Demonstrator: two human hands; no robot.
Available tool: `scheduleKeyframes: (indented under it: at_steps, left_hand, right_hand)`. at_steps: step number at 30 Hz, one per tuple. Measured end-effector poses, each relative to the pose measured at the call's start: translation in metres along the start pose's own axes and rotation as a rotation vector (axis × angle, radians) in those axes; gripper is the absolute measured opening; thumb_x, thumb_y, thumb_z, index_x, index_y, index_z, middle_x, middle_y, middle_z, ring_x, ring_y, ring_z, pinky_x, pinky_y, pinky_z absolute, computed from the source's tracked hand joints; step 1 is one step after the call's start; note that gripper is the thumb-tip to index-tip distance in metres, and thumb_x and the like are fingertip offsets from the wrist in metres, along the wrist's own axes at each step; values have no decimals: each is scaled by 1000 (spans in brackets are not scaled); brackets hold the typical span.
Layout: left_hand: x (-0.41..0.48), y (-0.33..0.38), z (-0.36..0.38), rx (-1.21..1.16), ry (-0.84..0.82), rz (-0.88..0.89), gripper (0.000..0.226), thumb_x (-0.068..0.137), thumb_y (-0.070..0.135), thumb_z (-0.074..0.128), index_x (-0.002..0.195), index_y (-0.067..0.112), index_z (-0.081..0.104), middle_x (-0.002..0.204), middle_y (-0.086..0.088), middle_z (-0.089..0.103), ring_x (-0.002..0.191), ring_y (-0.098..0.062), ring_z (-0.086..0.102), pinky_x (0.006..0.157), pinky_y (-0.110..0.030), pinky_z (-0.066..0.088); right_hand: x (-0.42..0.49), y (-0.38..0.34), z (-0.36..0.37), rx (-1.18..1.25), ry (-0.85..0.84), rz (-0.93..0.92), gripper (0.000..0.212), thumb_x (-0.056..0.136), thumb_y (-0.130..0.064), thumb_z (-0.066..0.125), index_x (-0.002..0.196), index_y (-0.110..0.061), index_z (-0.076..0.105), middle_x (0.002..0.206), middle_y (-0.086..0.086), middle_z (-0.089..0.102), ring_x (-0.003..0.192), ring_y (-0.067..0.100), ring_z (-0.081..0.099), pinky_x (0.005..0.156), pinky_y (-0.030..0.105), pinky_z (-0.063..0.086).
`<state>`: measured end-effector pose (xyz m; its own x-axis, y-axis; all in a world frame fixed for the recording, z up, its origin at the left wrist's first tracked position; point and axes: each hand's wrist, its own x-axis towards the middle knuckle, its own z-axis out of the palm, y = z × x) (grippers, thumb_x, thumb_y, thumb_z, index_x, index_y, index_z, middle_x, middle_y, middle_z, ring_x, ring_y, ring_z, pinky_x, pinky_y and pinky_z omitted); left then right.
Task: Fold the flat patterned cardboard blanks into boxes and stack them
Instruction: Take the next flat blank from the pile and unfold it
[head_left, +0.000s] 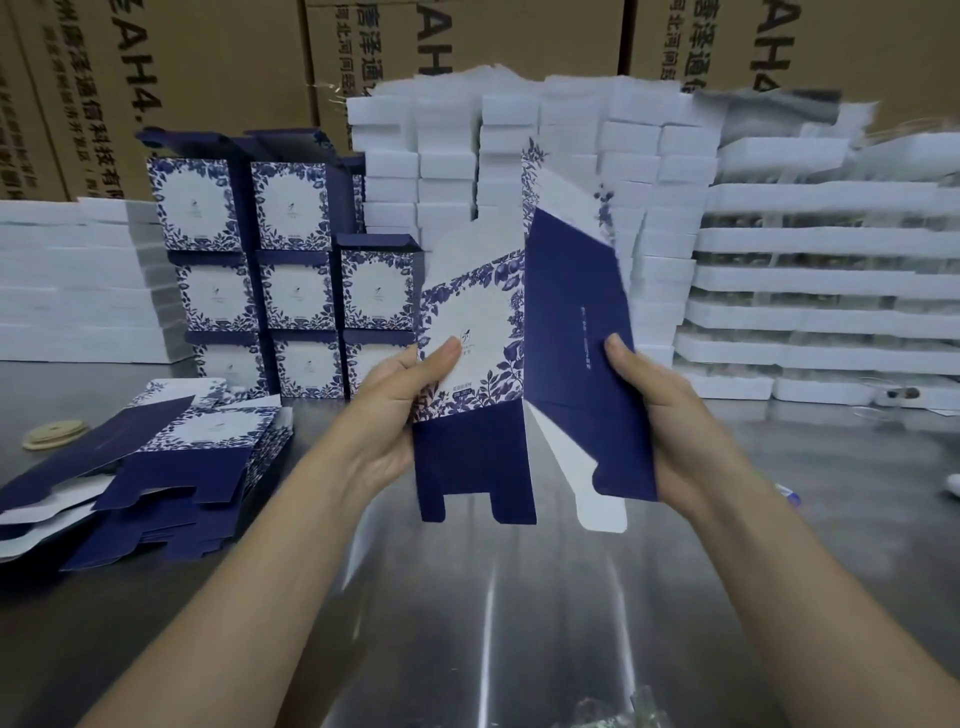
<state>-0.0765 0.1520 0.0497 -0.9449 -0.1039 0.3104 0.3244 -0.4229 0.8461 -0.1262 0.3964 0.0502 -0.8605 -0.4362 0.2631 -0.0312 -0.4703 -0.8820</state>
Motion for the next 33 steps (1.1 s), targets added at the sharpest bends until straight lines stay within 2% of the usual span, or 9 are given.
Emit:
scheduleKeyframes:
  at_steps: [3,8,11,15,19,24,27,30,33]
  left_hand:
    - [-6,-17,18,-202,-73,-154,44,92,24,69,127,-2,71,127,-24,72,110,-33,74,98,-47,61]
    - [-14,-38,29,-370,-147,-254,38,86,22,75,115,-2,79,116,-21,78,103,-29,78,87,-42,64]
    - [-10,-28,25,-245,-61,-196,53,89,21,72,134,-6,67,129,-26,71,118,-33,71,106,-47,56]
    - [0,1,-5,359,213,137,19,90,15,81,107,8,75,94,-6,83,81,-17,80,65,-24,62]
    - [3,4,-22,517,248,243,21,90,18,84,109,16,76,104,3,83,95,-17,80,72,-23,62]
    - [3,8,-25,643,268,371,25,89,23,86,106,33,70,99,29,77,96,12,71,76,-4,51]
    - [0,6,-24,911,493,579,44,90,34,84,125,44,60,115,23,70,107,10,64,85,-11,48]
    - [0,-1,-17,804,659,771,18,100,28,69,117,29,65,106,15,69,99,-1,63,82,-23,48]
    - [4,-17,-6,687,606,509,13,100,12,63,109,20,69,95,11,68,86,-7,61,75,-22,45]
  right_hand:
    - [6,24,10,159,-88,99,48,98,-38,71,137,-9,70,142,15,67,135,33,62,118,51,46]
    - [10,47,17,146,-134,150,54,94,-41,75,134,-6,72,143,19,66,143,38,53,124,53,38]
    - [11,35,7,124,-104,112,51,95,-39,75,134,-8,72,140,17,68,135,35,62,115,49,49]
    - [7,9,-13,-252,215,-124,24,93,-36,79,104,-15,83,108,11,81,94,30,80,64,38,64]
    - [8,13,-17,-448,220,-249,11,98,-29,76,98,-19,83,99,5,83,89,23,81,67,26,62]
    - [5,4,-28,-689,16,-12,31,98,-44,72,96,-14,78,98,7,81,69,17,64,58,26,45]
    - [6,7,-27,-619,105,-79,41,99,-43,73,85,-5,69,83,11,72,59,19,51,52,24,39]
    - [7,9,-14,-402,316,-201,35,99,-41,73,97,-6,71,82,2,76,58,15,61,50,26,44]
    - [4,7,-6,-111,303,-164,35,88,-42,82,101,-11,73,97,-1,81,85,15,79,58,23,55]
